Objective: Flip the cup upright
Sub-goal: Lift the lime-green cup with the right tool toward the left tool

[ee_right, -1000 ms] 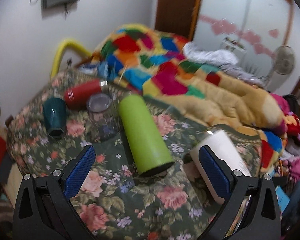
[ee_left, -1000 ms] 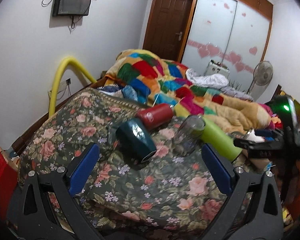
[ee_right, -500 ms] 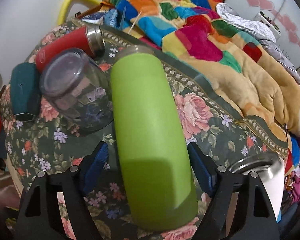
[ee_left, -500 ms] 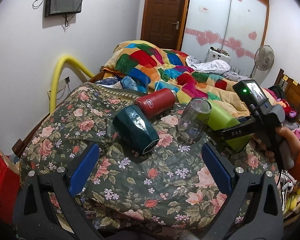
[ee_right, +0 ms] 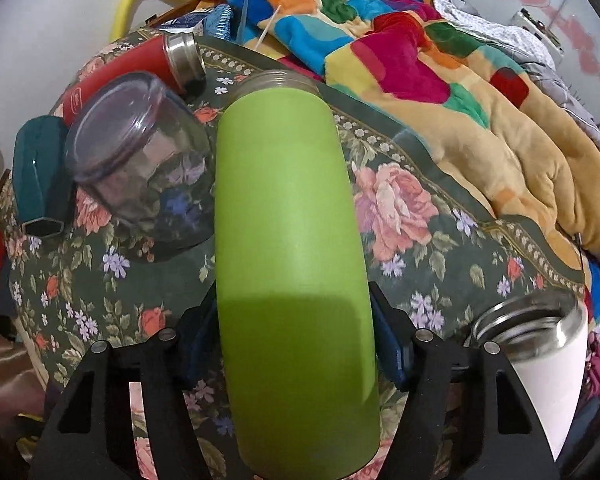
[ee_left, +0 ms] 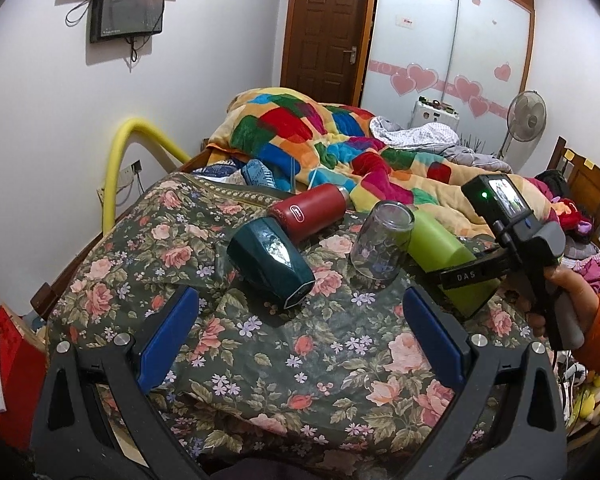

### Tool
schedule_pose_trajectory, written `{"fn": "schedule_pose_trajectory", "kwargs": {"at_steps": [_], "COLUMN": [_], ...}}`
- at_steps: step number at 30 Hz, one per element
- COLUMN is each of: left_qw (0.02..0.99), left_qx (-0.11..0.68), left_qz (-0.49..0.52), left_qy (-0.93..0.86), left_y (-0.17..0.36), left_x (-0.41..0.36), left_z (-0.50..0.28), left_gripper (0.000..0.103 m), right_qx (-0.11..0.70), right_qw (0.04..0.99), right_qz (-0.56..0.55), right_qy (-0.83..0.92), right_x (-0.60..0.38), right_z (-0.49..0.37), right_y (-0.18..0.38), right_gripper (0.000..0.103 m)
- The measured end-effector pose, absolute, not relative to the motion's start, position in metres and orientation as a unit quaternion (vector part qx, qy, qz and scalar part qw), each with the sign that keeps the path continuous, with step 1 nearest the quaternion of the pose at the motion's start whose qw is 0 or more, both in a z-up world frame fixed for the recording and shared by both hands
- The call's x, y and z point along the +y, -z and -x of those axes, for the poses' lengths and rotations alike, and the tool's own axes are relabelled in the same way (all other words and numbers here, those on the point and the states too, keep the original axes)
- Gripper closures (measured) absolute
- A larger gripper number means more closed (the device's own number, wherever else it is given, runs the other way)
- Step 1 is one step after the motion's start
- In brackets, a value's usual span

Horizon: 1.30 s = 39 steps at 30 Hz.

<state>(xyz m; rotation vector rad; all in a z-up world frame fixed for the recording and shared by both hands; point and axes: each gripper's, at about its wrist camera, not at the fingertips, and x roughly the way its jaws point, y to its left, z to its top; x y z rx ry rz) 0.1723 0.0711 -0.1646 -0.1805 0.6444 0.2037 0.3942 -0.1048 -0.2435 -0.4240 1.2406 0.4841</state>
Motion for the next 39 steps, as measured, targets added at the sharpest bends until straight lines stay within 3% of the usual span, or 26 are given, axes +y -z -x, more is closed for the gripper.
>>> {"fn": "schedule_pose_trajectory", "kwargs": {"at_steps": [29,39], "left_qw": [0.957,0.954], "left_qx": [0.270,0.282], "left_qz": [0.070,0.060], "left_qy": [-0.081,-0.081], "left_y": [0.111,0.117], "left_x": [0.034,0.029], "left_z": [-0.117,-0.112], "left_gripper": [0.000,0.000], "right_qx": [0.487,0.466], "right_qw": [0.822,0.825], "right_qz": [0.129,0.129], "right_qy": [-0.266,-0.293], "right_x": [-0.156,-0.133], "right_z": [-0.280,-0.249], "right_y": [0.154,0.170], "right_gripper": [0.041,0.041]}}
